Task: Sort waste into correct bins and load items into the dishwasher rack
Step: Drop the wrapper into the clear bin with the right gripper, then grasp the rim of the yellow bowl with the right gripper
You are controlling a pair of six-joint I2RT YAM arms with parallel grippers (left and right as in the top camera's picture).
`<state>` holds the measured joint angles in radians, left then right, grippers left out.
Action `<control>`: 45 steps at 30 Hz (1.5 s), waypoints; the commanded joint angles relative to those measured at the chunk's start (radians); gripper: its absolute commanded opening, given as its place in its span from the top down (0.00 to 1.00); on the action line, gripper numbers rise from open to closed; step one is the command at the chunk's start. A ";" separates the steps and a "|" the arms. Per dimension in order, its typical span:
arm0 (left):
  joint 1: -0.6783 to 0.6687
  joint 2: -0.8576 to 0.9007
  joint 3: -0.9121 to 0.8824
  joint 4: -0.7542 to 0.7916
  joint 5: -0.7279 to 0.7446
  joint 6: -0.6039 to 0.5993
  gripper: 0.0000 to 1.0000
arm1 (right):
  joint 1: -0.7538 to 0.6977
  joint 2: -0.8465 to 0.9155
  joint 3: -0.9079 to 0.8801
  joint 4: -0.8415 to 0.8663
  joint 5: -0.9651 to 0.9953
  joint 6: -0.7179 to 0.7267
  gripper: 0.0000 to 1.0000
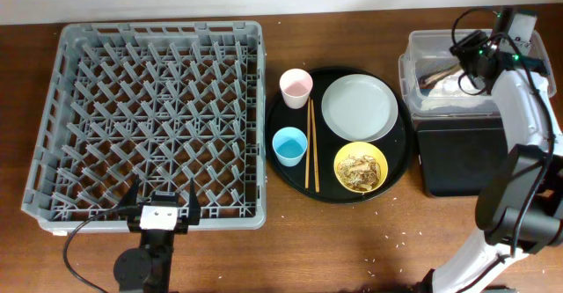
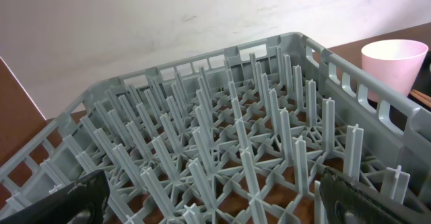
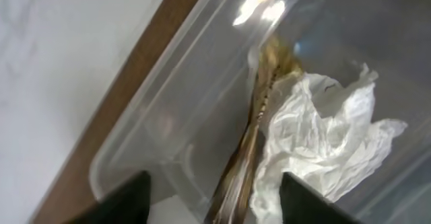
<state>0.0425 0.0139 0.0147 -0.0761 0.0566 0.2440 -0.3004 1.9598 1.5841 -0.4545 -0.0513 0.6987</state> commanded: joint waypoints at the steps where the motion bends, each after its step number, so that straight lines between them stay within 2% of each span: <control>1: 0.006 -0.006 -0.006 0.000 0.008 0.004 0.01 | -0.002 -0.067 0.006 -0.006 -0.062 -0.117 0.20; 4: 0.006 -0.006 -0.006 0.000 0.008 0.004 0.01 | 0.000 -0.159 0.006 -0.071 -0.143 -0.188 0.20; 6: 0.006 -0.006 -0.006 0.000 0.008 0.004 0.01 | 0.012 -0.247 0.006 -0.174 -0.231 -0.249 0.20; 10: 0.006 -0.006 -0.006 0.000 0.008 0.004 0.01 | 0.067 -0.369 0.005 -0.438 -0.270 -0.311 0.20; 14: 0.006 -0.006 -0.006 0.000 0.008 0.004 0.01 | 0.179 -0.401 0.004 -0.689 -0.270 -0.379 0.20; 17: 0.006 -0.006 -0.006 0.000 0.008 0.004 0.01 | 0.279 -0.397 -0.032 -0.763 -0.243 -0.408 0.20; 21: 0.006 -0.006 -0.006 0.000 0.008 0.004 0.01 | 0.441 -0.396 -0.135 -0.738 -0.133 -0.411 0.20; 27: 0.006 -0.006 -0.006 0.000 0.008 0.004 0.01 | 0.628 -0.368 -0.292 -0.583 0.057 -0.428 0.25; 35: 0.006 -0.006 -0.006 0.000 0.008 0.004 0.01 | 0.745 -0.264 -0.382 -0.490 0.056 -0.604 0.33; 38: 0.006 -0.006 -0.006 0.000 0.008 0.004 0.01 | 0.754 -0.209 -0.382 -0.482 0.056 -0.618 0.40; 40: 0.006 -0.006 -0.006 0.000 0.008 0.004 0.01 | 0.754 -0.166 -0.382 -0.472 0.056 -0.618 0.50; 43: 0.006 -0.006 -0.006 0.000 0.008 0.004 0.01 | 0.754 -0.123 -0.382 -0.468 0.056 -0.617 0.56; 45: 0.006 -0.006 -0.006 0.000 0.008 0.004 0.01 | 0.754 -0.100 -0.382 -0.468 0.056 -0.617 0.67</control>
<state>0.0429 0.0139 0.0147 -0.0761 0.0566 0.2440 0.4469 1.8275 1.2076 -0.9253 -0.0120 0.0940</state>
